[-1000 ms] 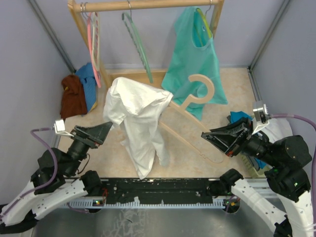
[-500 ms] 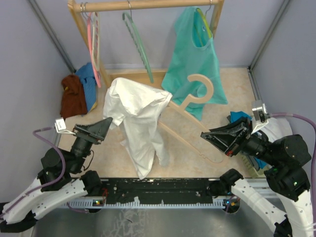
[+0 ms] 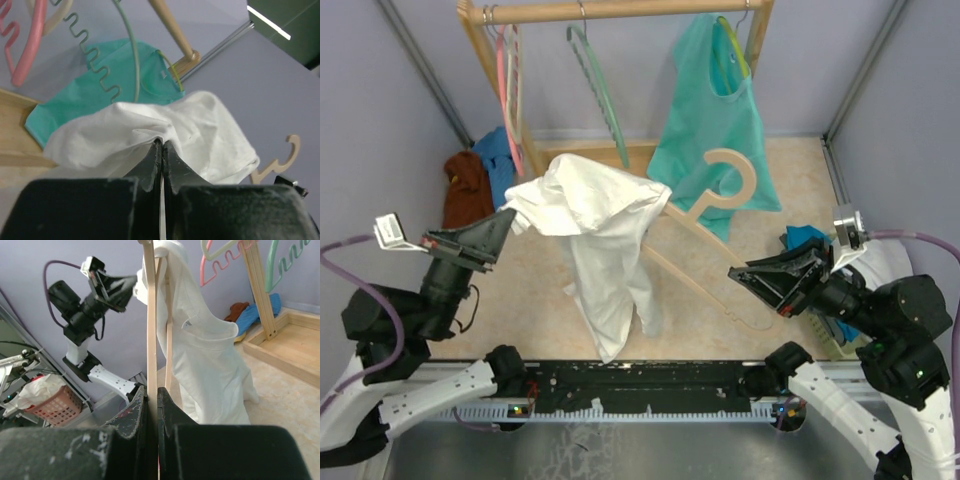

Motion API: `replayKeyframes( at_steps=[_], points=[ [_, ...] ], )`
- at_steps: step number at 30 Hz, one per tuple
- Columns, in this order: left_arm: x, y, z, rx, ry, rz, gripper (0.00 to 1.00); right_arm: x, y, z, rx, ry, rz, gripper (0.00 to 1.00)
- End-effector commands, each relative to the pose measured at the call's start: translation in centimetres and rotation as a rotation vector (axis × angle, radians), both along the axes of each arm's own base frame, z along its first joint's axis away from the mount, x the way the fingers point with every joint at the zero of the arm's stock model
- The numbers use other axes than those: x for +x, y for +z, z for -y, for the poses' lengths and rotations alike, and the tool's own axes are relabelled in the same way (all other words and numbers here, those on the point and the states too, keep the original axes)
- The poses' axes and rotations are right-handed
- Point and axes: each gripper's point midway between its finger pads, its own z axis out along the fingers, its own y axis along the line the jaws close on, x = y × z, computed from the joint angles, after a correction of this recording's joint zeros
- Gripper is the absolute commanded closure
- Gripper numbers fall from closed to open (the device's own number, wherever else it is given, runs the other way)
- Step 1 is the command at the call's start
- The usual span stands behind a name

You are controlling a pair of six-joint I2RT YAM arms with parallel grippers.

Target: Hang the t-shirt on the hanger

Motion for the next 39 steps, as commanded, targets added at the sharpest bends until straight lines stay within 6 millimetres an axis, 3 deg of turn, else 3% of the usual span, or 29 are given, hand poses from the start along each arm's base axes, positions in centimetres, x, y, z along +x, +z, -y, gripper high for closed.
replayKeyframes(
  at_steps=[1,8,16,19,24,28,33,39],
  points=[
    [-0.6,4.7,0.1,0.056,-0.015,0.085,1.00,-1.2,3.0,1.2,0.080,-0.022,0.115,1.00],
    [-1.0,12.3,-0.7,0.068,0.033,0.231,1.00,-1.9,2.3,1.8,0.095,-0.033,0.116,1.00],
    [-0.9,17.8,-0.4,0.062,0.086,0.354,1.00,-3.2,0.7,2.6,0.099,-0.029,0.099,1.00],
    [-0.7,19.4,-0.3,0.065,0.103,0.382,1.00,-3.5,-0.8,2.7,0.091,-0.029,0.080,1.00],
    [-0.3,21.4,0.8,0.078,0.106,0.412,1.00,-3.8,-2.8,2.8,0.119,-0.018,0.057,1.00],
    [0.0,22.6,2.1,0.091,0.087,0.423,1.00,-4.2,-3.1,3.1,0.162,-0.017,0.079,1.00],
    [0.7,22.7,3.3,0.118,0.075,0.405,1.00,-4.5,-1.6,3.6,0.224,-0.030,0.132,1.00],
    [1.1,21.9,3.1,0.140,0.090,0.367,1.00,-5.2,2.3,4.6,0.275,-0.053,0.239,1.00]
  ],
)
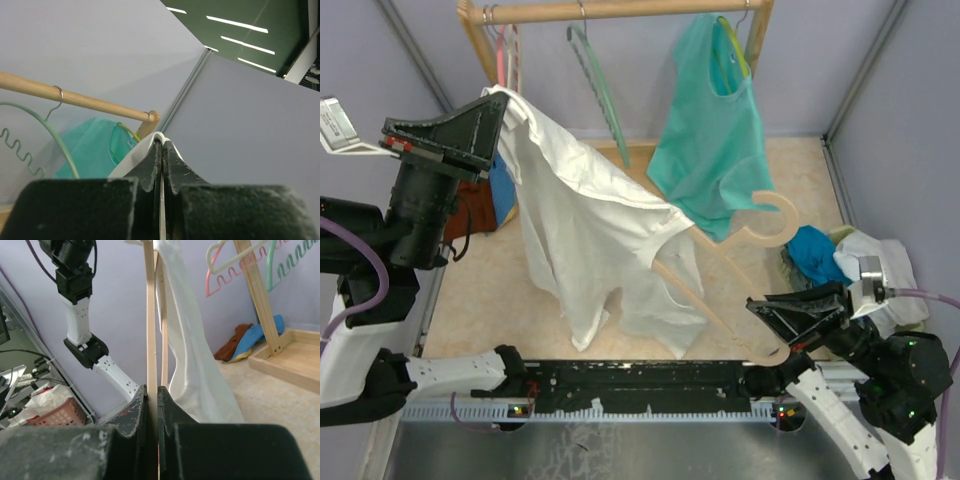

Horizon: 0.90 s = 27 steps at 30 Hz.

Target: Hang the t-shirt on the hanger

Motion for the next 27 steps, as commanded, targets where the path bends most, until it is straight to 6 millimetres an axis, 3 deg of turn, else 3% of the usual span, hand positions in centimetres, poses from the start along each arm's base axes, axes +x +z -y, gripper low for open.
replayKeyframes(
  at_steps=[1,5,10,16,22,27],
  points=[
    [-0.5,0.7,-1.2,-0.012,0.012,0.005,1.00,-2.2,7.2,1.9,0.131,-0.031,0.214,1.00],
    [-0.6,0.9,-1.5,-0.019,0.017,0.005,1.00,-2.0,8.6,1.3,0.156,-0.004,0.257,1.00],
    [-0.8,1.6,-2.0,-0.030,0.024,0.015,1.00,0.9,6.9,-1.1,0.129,0.031,0.221,1.00],
    [-0.7,1.8,-1.5,-0.024,0.007,0.011,1.00,0.2,6.0,-0.7,0.102,0.028,0.222,1.00],
    [-0.5,1.4,-0.8,-0.018,-0.004,0.001,1.00,1.7,7.0,-2.0,0.163,0.068,0.227,1.00],
    [-0.4,1.2,-0.4,-0.009,-0.014,-0.012,1.00,0.3,8.2,-0.2,0.141,-0.006,0.267,1.00]
  ],
)
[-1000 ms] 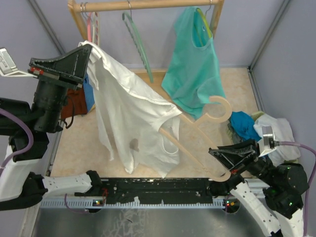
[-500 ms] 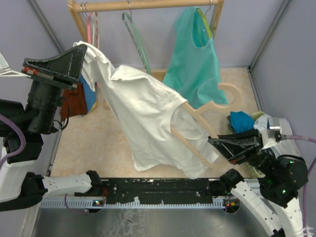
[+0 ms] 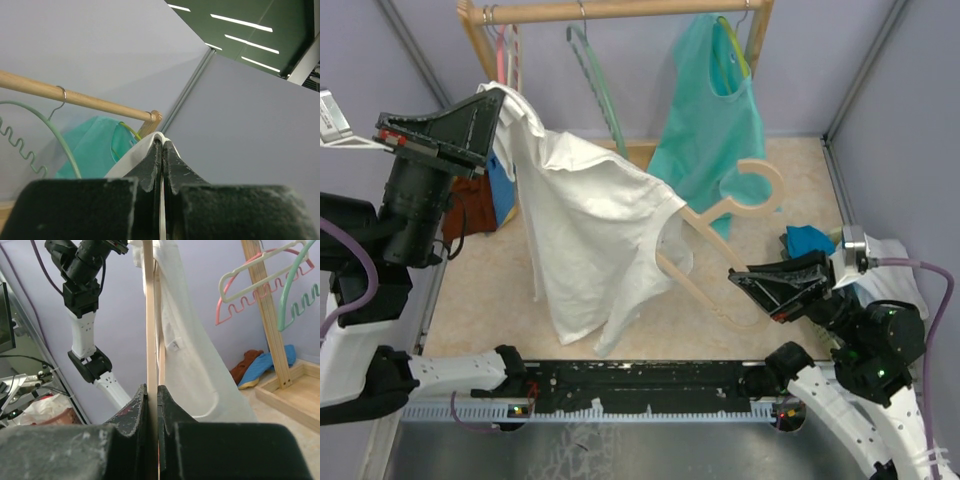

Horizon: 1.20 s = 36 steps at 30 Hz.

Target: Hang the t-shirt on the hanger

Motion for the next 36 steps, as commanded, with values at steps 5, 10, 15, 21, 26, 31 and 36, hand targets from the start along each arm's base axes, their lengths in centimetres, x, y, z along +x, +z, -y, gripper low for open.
replayKeyframes(
  at_steps=[5,10,15,21,26,31,36],
  points=[
    [-0.1,0.3,0.7,0.010,-0.028,-0.013,0.99,-4.0,5.7,3.9,0.131,-0.079,0.168,1.00],
    [0.3,-0.7,1.3,0.033,-0.028,-0.038,0.98,-3.4,6.6,3.6,0.201,-0.055,0.171,1.00],
    [0.2,-1.0,0.6,0.019,-0.020,-0.034,0.97,-2.3,5.4,2.6,0.135,-0.053,0.130,1.00],
    [0.0,-0.8,1.4,0.034,-0.048,-0.027,0.92,-3.1,4.6,3.1,0.055,-0.084,0.127,1.00],
    [-0.1,-0.1,1.7,0.065,-0.054,-0.020,0.86,-1.4,3.3,1.8,0.016,-0.070,0.079,1.00],
    [0.1,-0.8,2.4,0.102,-0.064,-0.039,0.74,-0.3,3.1,1.4,0.036,-0.075,0.071,1.00],
    [0.5,-1.6,2.6,0.129,-0.050,-0.062,0.66,0.2,4.3,1.3,0.098,-0.071,0.087,1.00]
  ],
)
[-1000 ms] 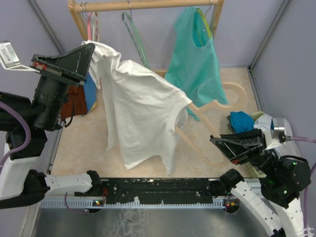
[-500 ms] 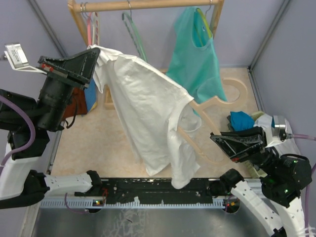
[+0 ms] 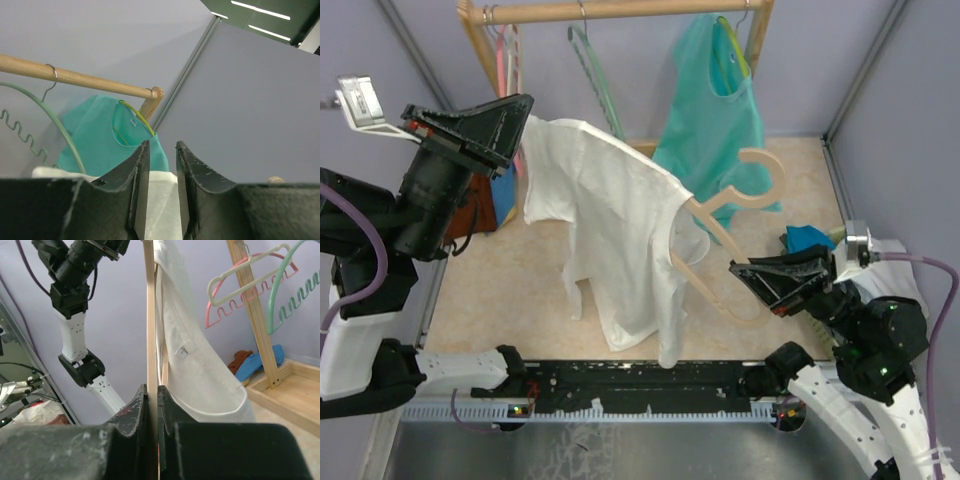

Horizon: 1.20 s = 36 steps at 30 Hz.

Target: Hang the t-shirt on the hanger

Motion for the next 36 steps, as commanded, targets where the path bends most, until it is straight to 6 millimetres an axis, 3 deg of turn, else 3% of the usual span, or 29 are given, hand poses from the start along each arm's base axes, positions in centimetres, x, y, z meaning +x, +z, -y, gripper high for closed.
replayKeyframes(
  at_steps=[1,6,9,16,21,28,36],
  points=[
    [-0.1,-0.2,-0.4,0.023,0.008,-0.004,0.65,-0.2,3.7,0.8,0.112,-0.020,0.097,1.00],
    [-0.4,0.6,-1.9,0.023,0.049,0.012,0.58,-0.6,3.8,2.1,0.113,-0.084,0.093,1.00],
    [0.1,0.3,-0.2,0.085,0.024,-0.008,0.53,-0.6,3.6,3.1,0.119,-0.133,0.069,1.00],
    [2.2,-4.7,6.2,0.293,-0.070,-0.128,0.50,0.9,3.5,3.1,0.096,-0.184,0.016,1.00],
    [3.1,-8.4,8.9,0.376,-0.108,-0.197,0.48,2.1,3.5,1.7,0.062,-0.154,0.002,1.00],
    [3.5,-13.2,9.8,0.443,-0.110,-0.284,0.48,2.4,2.8,-1.7,-0.003,0.005,0.022,1.00],
    [2.9,-16.4,8.8,0.475,-0.087,-0.361,0.48,3.3,1.7,-2.8,-0.022,0.041,-0.007,1.00]
  ],
)
